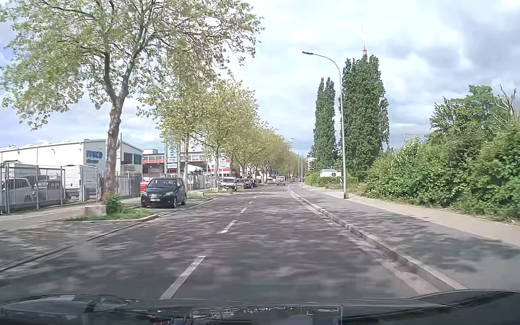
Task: Follow the waypoints while adhering to traffic rules and regulations
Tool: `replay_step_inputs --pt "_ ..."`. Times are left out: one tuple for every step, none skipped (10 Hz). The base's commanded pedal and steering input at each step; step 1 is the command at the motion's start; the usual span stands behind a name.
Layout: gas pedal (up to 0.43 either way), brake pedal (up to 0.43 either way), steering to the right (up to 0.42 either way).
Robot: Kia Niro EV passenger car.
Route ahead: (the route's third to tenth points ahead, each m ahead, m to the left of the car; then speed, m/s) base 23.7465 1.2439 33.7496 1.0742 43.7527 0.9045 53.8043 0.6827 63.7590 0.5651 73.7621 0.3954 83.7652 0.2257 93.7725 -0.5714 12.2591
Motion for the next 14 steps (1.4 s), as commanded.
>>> replay_step_inputs --pt "0.079 0.0 0.002" --pt "0.079 0.0 0.002" --pt "0.079 0.0 0.002" --pt "0.079 0.0 0.002" --pt "0.079 0.0 0.002" --pt "0.079 0.0 0.002" --pt "0.079 0.0 0.002" --pt "0.079 0.0 0.002" --pt "0.079 0.0 0.002" --pt "0.079 0.0 0.002" --pt "0.079 0.0 0.002" --pt "0.079 0.0 0.002" --pt "0.079 0.0 0.002" --pt "0.079 0.0 0.002"
